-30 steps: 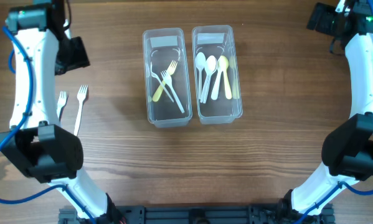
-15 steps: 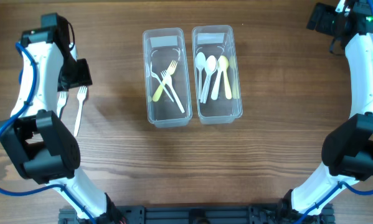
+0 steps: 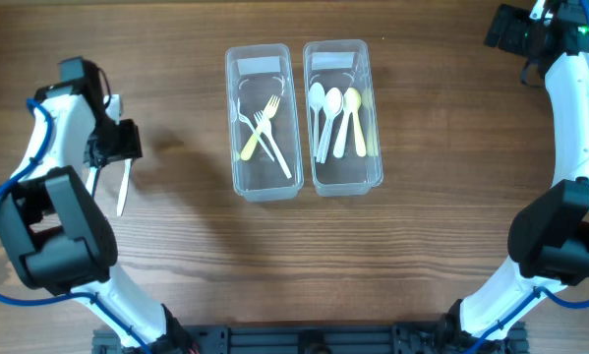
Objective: Pack container
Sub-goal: 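Move the left gripper back to the remaining white fork, then close the left gripper on the white fork and lift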
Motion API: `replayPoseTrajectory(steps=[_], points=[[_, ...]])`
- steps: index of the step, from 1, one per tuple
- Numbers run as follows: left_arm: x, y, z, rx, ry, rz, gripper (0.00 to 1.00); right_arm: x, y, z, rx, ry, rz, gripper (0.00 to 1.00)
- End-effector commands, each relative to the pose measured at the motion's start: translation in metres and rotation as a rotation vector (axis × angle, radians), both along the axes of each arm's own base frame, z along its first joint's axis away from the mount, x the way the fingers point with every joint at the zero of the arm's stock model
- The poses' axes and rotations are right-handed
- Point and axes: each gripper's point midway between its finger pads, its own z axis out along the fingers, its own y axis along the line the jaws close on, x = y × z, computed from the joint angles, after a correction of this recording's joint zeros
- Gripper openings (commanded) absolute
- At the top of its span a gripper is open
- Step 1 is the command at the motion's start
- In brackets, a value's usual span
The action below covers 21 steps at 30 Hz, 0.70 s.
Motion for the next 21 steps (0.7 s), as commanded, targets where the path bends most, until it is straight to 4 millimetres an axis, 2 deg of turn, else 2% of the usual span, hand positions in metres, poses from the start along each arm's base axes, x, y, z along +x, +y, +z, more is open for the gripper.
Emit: replayPoseTrajectory(steps=[1, 12, 21], points=[[0.003, -0.008, -0.008, -0.116, -0.032, -0.071, 0.59, 0.000, 0.001, 0.009, -0.013, -0.018, 0.000, 1.00], [0.009, -0.007, -0.020, -0.115, -0.064, -0.095, 0.59, 0.000, 0.001, 0.009, -0.013, -0.018, -0.001, 1.00], [-0.006, -0.012, -0.053, -0.127, -0.038, -0.088, 0.61, 0.000, 0.001, 0.009, -0.013, -0.018, 0.000, 1.00]])
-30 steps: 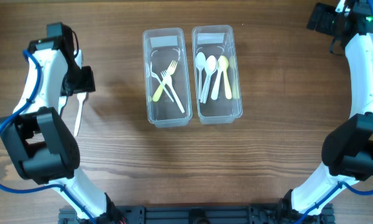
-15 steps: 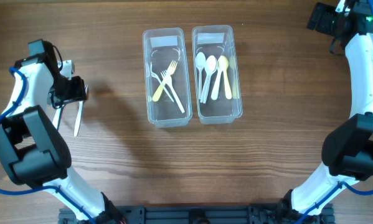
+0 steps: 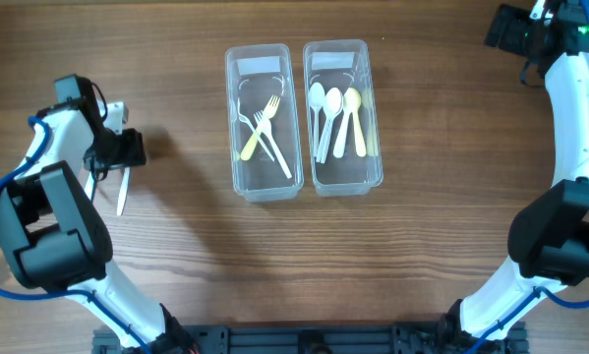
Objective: Pack container
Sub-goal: 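Close the left gripper on the white fork and lift, then carry the white fork into the left container and release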
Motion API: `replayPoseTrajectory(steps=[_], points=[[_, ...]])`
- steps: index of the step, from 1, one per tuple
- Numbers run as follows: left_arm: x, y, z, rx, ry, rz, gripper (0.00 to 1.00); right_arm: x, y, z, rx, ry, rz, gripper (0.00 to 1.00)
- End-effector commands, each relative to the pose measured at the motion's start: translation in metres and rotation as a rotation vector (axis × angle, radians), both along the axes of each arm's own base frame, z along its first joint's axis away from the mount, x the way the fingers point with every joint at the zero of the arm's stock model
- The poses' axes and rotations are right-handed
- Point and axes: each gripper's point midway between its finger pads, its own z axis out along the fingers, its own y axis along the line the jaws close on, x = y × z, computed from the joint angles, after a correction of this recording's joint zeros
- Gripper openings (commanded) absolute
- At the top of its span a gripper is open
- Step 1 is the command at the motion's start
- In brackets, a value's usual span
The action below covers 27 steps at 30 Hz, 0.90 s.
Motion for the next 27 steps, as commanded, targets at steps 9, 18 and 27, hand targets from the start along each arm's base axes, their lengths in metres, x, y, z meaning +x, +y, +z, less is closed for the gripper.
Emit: replayPoseTrajectory(steps=[9, 18, 27], points=[[-0.014, -0.009, -0.025, -0.043, 0.048, -0.012, 0.20, 0.000, 0.001, 0.009, -0.013, -0.018, 0.000, 1.00], [-0.007, -0.007, -0.019, -0.046, 0.030, 0.071, 0.04, 0.000, 0.001, 0.009, -0.013, -0.018, 0.000, 1.00], [0.051, 0.008, 0.078, -0.007, -0.166, 0.136, 0.04, 0.000, 0.001, 0.009, -0.013, -0.018, 0.000, 1.00]])
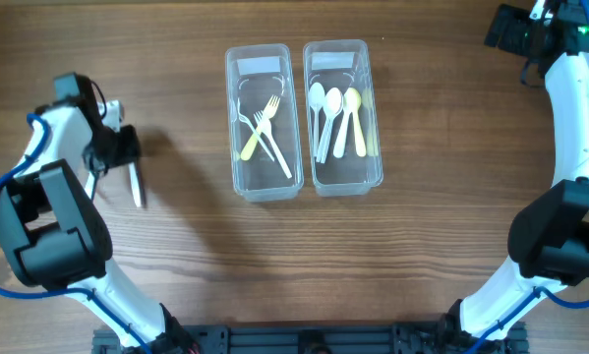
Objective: Pack container
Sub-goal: 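Carry the white fork into the left container and release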
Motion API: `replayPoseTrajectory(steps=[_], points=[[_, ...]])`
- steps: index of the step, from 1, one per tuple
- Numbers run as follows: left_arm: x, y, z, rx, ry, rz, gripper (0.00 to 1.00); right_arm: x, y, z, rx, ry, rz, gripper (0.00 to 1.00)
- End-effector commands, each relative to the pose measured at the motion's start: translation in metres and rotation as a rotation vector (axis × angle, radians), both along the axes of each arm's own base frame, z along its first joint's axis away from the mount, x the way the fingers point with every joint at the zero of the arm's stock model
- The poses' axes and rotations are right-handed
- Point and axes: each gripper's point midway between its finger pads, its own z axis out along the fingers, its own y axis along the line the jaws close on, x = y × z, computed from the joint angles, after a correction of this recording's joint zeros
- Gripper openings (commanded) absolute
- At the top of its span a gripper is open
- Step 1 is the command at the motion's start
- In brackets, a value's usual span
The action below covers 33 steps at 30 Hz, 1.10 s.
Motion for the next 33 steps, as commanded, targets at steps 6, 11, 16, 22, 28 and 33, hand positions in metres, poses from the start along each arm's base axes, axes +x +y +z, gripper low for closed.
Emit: replayPoseTrajectory(steps=[6, 11, 16, 22, 28, 33], points=[[0.077, -0.026, 0.154, -0.061, -0.347, -0.005, 0.04, 0.000, 0.001, 0.009, -0.013, -0.018, 0.000, 1.00], [0.087, -0.073, 0.169, -0.159, -0.366, 0.057, 0.04, 0.000, 0.001, 0.009, -0.013, -0.018, 0.000, 1.00], [0.088, -0.154, 0.173, -0.291, -0.350, -0.072, 0.04, 0.000, 0.001, 0.009, -0.014, -0.017, 0.000, 1.00], [0.077, -0.231, 0.169, -0.316, -0.319, -0.203, 0.04, 0.000, 0.001, 0.009, -0.014, -0.017, 0.000, 1.00], [0.062, -0.275, 0.144, -0.222, -0.249, -0.266, 0.04, 0.000, 0.001, 0.009, -0.013, -0.018, 0.000, 1.00], [0.056, -0.293, 0.115, -0.202, -0.175, -0.259, 0.04, 0.000, 0.001, 0.009, -0.013, -0.018, -0.001, 1.00]])
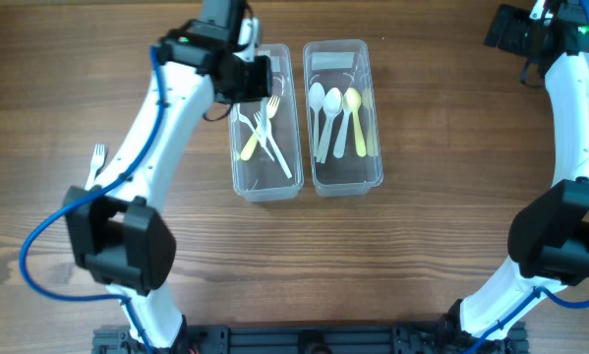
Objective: Pack container
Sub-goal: 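Carry the white fork into the left container and release, then move the left gripper over the light blue fork and lower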
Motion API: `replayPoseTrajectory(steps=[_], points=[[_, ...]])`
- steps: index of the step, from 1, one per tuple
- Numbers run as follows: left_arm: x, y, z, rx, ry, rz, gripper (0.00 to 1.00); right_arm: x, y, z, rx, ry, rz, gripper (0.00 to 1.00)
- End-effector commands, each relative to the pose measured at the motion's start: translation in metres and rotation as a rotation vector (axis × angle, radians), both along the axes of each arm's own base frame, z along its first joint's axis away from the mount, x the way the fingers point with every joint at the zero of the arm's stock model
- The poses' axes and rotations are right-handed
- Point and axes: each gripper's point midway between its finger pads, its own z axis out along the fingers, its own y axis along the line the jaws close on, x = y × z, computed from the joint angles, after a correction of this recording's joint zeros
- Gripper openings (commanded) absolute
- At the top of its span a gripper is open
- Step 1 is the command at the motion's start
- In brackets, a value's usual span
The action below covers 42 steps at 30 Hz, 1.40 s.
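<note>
Two clear containers stand side by side at the table's middle. The left container (pixel 265 182) holds a yellow and a white fork. The right container (pixel 348 177) holds several spoons. My left gripper (pixel 245 87) hangs over the far end of the left container, and its wrist hides the fingers and most of the white utensil it carries. A white fork (pixel 97 154) lies on the table at the far left. My right gripper (pixel 505 29) rests at the far right corner, its jaws too small to read.
The left arm (pixel 156 118) stretches diagonally from the near left across the table to the containers. The right arm (pixel 574 98) stands along the right edge. Dark wood table (pixel 422 256) lies all around.
My left gripper has moved from the far left of the table to above the left container, taking the white utensil with it. A white fork shows where the arm was. The right arm is unchanged.
My left gripper stood at the far left, shut on a white utensil that hung down over the table. The utensil stayed in its grip, tilting slightly. Now the gripper is over the fork container. The containers' contents look the same throughout.
</note>
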Motion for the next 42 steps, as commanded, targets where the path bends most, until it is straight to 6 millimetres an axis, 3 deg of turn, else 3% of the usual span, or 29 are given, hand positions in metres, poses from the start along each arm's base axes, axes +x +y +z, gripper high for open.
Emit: replayPoseTrajectory(steps=[1, 4, 5, 6, 8, 10, 14, 18, 22, 24, 28, 35, 42], points=[[0.002, 0.001, -0.030, 0.044, 0.066, 0.052, 0.04, 0.000, 0.001, 0.009, -0.013, -0.018, 0.000, 1.00], [0.003, 0.001, -0.043, 0.054, 0.094, 0.052, 0.06, 0.000, 0.001, 0.009, -0.013, -0.018, 0.000, 1.00], [0.003, 0.001, -0.045, 0.056, 0.097, 0.052, 0.12, 0.000, 0.001, 0.009, -0.013, -0.018, 0.000, 1.00], [0.003, 0.001, -0.046, 0.056, 0.099, 0.051, 0.25, 0.000, 0.001, 0.009, -0.013, -0.018, 0.000, 1.00], [0.005, 0.000, -0.045, 0.053, 0.090, 0.051, 0.35, 0.000, 0.001, 0.009, -0.013, -0.018, 0.000, 1.00], [0.008, 0.000, -0.041, 0.046, 0.070, 0.052, 0.43, 0.000, 0.001, 0.009, -0.013, -0.018, 0.000, 1.00], [0.015, 0.017, -0.022, 0.044, 0.034, 0.073, 0.49, 0.000, 0.001, 0.009, -0.013, -0.018, 0.000, 1.00], [0.017, 0.072, 0.004, 0.153, -0.016, 0.097, 0.58, 0.000, 0.001, 0.009, -0.013, -0.018, 0.000, 1.00], [-0.002, 0.174, 0.027, 0.404, -0.004, 0.297, 0.59, 0.000, 0.001, 0.009, -0.013, -0.018, 0.000, 1.00], [-0.015, 0.214, 0.034, 0.488, 0.024, 0.362, 0.59, 0.000, 0.001, 0.009, -0.013, -0.018, 0.000, 1.00], [-0.037, 0.265, 0.032, 0.538, 0.105, 0.354, 0.58, 0.000, 0.001, 0.009, -0.013, -0.018, 0.000, 1.00], [-0.053, 0.327, 0.021, 0.528, 0.154, 0.430, 0.57, 0.000, 0.001, 0.009, -0.013, -0.018, 0.000, 1.00], [-0.078, 0.350, -0.005, 0.472, 0.229, 0.341, 0.59, 0.000, 0.001, 0.009, -0.013, -0.018, 0.000, 1.00]])
